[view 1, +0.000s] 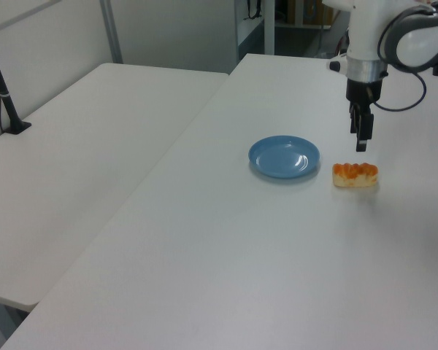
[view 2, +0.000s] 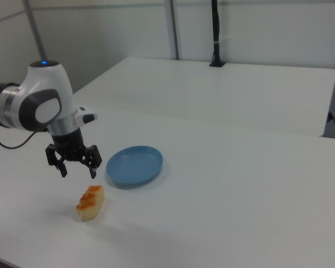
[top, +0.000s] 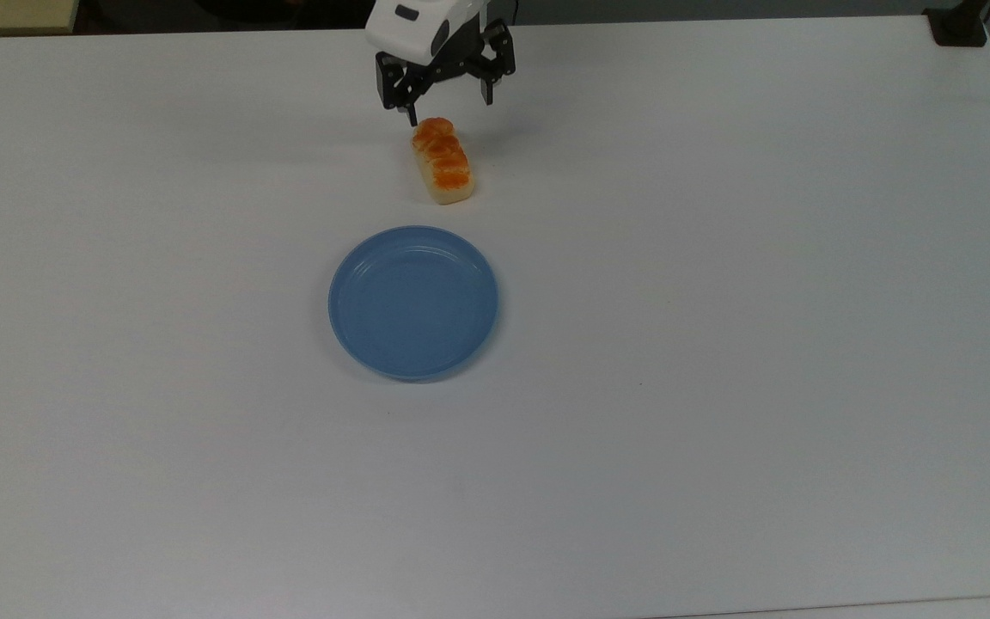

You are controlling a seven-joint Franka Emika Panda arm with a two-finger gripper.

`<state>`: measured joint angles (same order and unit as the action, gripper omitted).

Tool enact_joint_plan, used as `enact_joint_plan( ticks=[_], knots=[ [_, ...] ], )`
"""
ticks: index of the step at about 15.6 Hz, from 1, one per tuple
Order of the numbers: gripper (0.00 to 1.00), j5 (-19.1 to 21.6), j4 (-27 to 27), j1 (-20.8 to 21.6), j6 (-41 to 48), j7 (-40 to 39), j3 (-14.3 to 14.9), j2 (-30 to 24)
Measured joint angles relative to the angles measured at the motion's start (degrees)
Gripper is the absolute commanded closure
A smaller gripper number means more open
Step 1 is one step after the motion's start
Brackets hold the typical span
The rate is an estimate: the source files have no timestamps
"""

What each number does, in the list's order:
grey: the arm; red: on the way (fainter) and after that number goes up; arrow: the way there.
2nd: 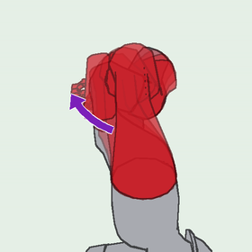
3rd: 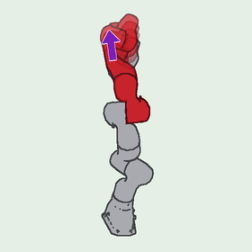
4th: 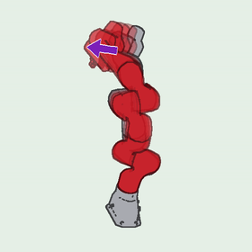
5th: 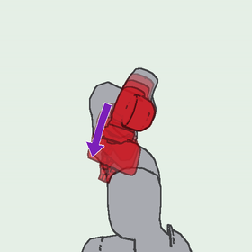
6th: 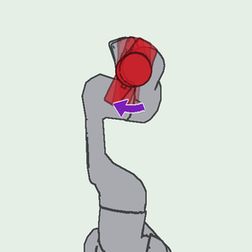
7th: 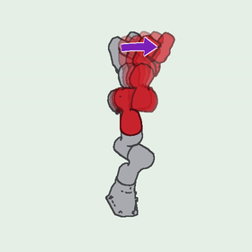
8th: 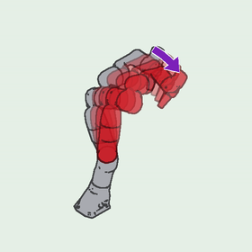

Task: Put the bread on a plate
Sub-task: 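Move the open gripper over the orange-glazed bread roll and lower it, then close the gripper around the bread roll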

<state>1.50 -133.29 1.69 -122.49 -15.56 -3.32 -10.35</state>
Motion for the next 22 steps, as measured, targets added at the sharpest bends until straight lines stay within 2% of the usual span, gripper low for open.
enact_joint_plan(
  ticks=[4,16,18,20,22],
  knots=[
    [0.02,-2.5,-4.19,0.01,-5.35,1.37,-0.18,1.02],
    [0.04,-7.11,-4.47,0.03,-9.2,6.09,-0.46,7.3],
    [0.13,-8.18,-4.47,0.04,-9.59,7.06,-0.46,8.18],
    [0.3,-9.4,-4.47,0.04,-9.63,8.09,-0.47,8.6],
    [0.38,-9.83,-4.45,0.04,-9.68,8.51,-0.48,8.73]
  ],
)
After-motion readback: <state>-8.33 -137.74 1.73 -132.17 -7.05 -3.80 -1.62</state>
